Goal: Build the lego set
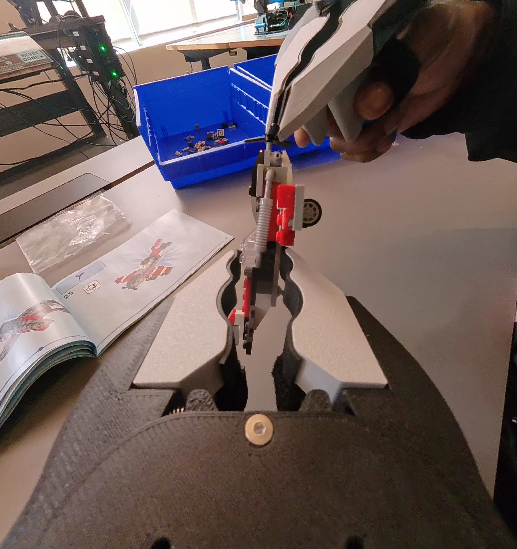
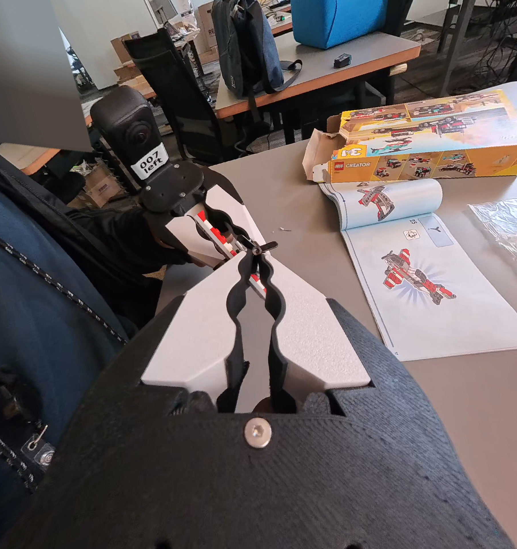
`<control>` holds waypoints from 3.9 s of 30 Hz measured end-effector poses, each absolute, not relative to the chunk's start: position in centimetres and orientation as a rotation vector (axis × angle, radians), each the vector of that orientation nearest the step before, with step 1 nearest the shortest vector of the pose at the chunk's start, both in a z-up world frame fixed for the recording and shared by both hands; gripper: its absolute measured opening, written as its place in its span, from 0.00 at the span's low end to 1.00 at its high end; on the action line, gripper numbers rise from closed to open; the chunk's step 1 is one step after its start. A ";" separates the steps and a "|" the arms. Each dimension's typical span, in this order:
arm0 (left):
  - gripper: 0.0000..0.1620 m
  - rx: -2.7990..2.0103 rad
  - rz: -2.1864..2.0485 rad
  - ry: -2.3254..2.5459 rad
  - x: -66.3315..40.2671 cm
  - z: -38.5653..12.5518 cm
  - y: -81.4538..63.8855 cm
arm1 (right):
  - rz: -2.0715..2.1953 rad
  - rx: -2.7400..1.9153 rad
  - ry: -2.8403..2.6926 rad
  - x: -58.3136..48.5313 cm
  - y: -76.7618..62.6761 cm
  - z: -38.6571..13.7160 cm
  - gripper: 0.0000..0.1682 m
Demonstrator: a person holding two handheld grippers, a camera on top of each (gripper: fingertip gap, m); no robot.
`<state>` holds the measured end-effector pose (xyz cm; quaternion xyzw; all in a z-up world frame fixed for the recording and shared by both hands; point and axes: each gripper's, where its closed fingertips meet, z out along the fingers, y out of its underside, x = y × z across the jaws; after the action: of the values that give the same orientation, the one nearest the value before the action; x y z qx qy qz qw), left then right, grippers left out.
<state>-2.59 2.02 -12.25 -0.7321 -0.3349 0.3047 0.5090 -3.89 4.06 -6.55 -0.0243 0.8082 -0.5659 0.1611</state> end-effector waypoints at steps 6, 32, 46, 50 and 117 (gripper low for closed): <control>0.16 -1.760 0.724 -0.803 -2.5 -12.2 2.2 | -1.636 -0.085 2.288 -3.7 4.2 -6.5 0.03; 0.15 -1.850 0.979 -0.694 -2.6 -11.5 1.9 | -1.638 -0.076 2.318 -3.4 5.2 -6.8 0.03; 0.15 -1.834 0.934 -0.549 -1.4 -10.8 3.6 | -1.649 -0.314 2.331 -1.0 7.2 -5.7 0.03; 0.15 -1.839 0.939 -0.512 -1.1 -10.7 4.0 | -1.636 -0.381 2.350 -0.3 7.6 -5.6 0.03; 0.16 -1.877 0.743 -0.798 -3.3 -15.0 2.4 | -1.260 0.097 3.008 -10.8 9.6 -21.1 0.03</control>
<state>-3.26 2.36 -15.00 -0.7648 -0.3252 0.3028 0.4665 -10.78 9.63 -21.11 0.0297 0.9203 -0.3854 -0.0605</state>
